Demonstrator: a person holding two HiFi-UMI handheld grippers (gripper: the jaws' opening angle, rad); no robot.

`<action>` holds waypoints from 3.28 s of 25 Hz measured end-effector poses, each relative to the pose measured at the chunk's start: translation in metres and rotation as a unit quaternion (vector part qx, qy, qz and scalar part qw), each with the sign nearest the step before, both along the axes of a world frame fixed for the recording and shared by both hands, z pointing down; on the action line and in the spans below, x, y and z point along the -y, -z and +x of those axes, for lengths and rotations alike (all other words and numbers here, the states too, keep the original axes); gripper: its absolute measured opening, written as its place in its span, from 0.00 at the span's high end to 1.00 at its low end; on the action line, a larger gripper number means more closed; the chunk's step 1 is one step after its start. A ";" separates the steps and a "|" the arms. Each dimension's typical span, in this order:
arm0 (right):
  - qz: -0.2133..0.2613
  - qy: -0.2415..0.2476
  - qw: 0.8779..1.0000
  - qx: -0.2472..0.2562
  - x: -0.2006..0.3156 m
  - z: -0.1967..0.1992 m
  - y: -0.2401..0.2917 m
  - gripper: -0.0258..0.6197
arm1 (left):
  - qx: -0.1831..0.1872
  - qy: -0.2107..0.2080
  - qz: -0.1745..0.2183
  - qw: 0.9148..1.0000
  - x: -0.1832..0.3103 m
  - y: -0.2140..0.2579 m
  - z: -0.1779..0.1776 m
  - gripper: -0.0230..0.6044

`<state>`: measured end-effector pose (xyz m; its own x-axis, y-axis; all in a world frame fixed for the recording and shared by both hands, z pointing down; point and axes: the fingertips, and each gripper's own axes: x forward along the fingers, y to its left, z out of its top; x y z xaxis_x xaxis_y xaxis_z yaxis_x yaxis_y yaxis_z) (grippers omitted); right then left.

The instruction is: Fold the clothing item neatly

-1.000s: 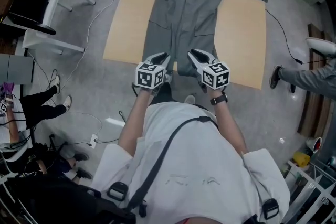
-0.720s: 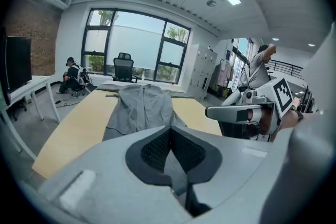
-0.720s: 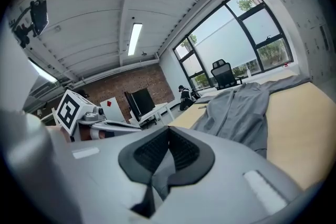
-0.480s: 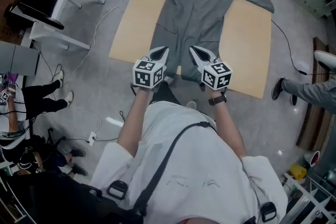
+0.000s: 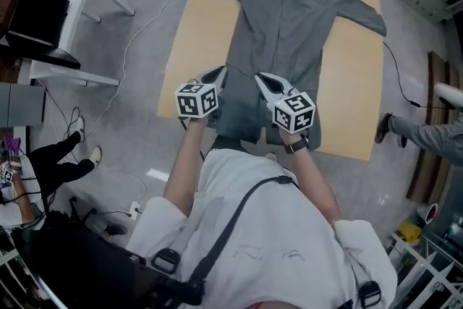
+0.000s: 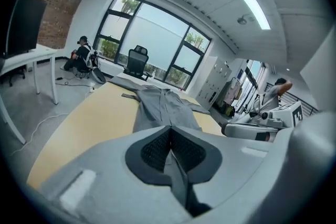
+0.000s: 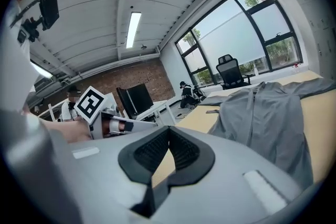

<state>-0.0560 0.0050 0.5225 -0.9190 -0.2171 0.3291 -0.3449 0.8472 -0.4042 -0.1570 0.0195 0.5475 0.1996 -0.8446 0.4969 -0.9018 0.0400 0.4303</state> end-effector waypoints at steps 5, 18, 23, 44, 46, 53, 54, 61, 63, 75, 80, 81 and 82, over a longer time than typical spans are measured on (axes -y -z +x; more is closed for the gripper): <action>0.006 -0.016 1.000 0.005 0.053 -0.076 0.008 0.95 | -0.035 0.013 -0.008 0.999 0.063 -0.019 -0.086 0.96; 0.040 -0.021 0.997 -0.059 0.165 -0.158 -0.025 0.95 | -0.128 0.090 -0.030 0.987 0.230 -0.090 -0.236 0.96; 0.033 -0.005 0.997 -0.076 0.172 -0.152 -0.043 0.92 | -0.188 0.192 -0.022 0.963 0.271 -0.120 -0.288 0.96; 0.010 -0.029 0.997 -0.074 0.235 -0.137 -0.072 0.90 | -0.399 0.376 -0.059 0.834 0.359 -0.199 -0.366 0.70; 0.007 -0.032 0.997 -0.069 0.236 -0.134 -0.073 0.90 | -0.407 0.374 -0.054 0.832 0.362 -0.201 -0.365 0.70; -0.003 -0.040 0.997 -0.065 0.229 -0.128 -0.073 0.90 | -0.380 0.363 -0.096 0.845 0.378 -0.211 -0.369 0.91; -0.004 -0.040 0.997 -0.065 0.227 -0.126 -0.073 0.90 | -0.369 0.353 -0.106 0.853 0.378 -0.213 -0.368 0.94; -0.005 -0.083 0.995 -0.054 0.235 -0.090 -0.068 0.90 | -0.265 0.239 -0.018 0.934 0.396 -0.128 -0.334 0.94; -0.004 -0.101 0.994 -0.047 0.236 -0.079 -0.063 0.90 | -0.202 0.192 0.011 0.960 0.399 -0.093 -0.312 0.94; 0.021 -0.212 0.977 -0.029 0.246 0.027 -0.023 0.90 | 0.126 -0.227 0.034 0.965 0.396 -0.051 -0.031 0.94; 0.009 -0.244 0.969 -0.033 0.250 0.063 -0.025 0.90 | 0.147 -0.295 -0.048 0.943 0.387 -0.129 0.041 0.94; 0.007 -0.250 0.968 -0.033 0.250 0.068 -0.024 0.90 | 0.152 -0.300 -0.067 0.939 0.385 -0.142 0.048 0.94; 0.007 -0.256 0.966 -0.032 0.250 0.074 -0.023 0.90 | 0.159 -0.301 -0.083 0.937 0.384 -0.155 0.052 0.94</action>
